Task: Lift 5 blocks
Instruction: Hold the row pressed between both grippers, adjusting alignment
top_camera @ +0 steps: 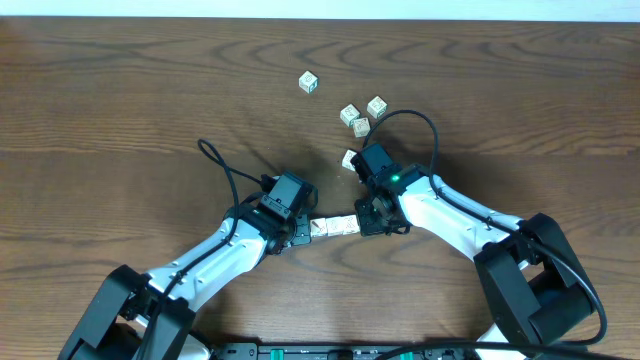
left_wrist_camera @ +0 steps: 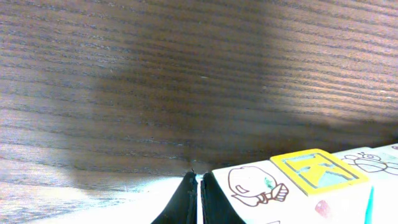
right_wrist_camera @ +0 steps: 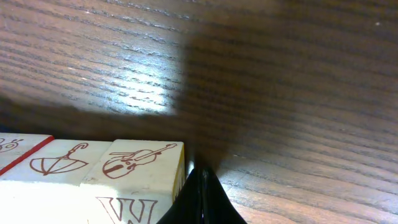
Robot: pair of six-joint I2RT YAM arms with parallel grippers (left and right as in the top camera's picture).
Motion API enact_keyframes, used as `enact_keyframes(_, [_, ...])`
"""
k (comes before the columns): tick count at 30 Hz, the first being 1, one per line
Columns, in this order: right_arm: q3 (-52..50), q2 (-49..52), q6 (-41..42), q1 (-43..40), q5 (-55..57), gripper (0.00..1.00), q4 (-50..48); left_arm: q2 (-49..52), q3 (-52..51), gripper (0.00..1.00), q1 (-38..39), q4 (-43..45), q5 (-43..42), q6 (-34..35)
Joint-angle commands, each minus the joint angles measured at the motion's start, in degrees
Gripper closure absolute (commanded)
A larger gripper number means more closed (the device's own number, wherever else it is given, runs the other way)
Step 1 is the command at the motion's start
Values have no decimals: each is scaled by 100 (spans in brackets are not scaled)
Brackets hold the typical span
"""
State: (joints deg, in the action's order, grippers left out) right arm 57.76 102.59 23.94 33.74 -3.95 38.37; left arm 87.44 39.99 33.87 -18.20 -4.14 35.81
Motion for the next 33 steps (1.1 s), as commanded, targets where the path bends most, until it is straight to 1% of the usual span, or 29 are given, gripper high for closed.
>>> enact_keyframes(1, [70,-144,-2,424,-1482,99,-188,-221,236,93,297,356,-1193,-11])
enact_keyframes(14, [70,-144,417,424,-1784,99,-321,-221,236,93,297,356,-1196,9])
enact_keyframes(20, [70,-160,417,424,-1954,99,-446,-221,236,93,297,356,-1196,31])
enact_keyframes(33, [70,-446,411,424,-1843,99,-459,-221,236,93,304,382,-1327,48])
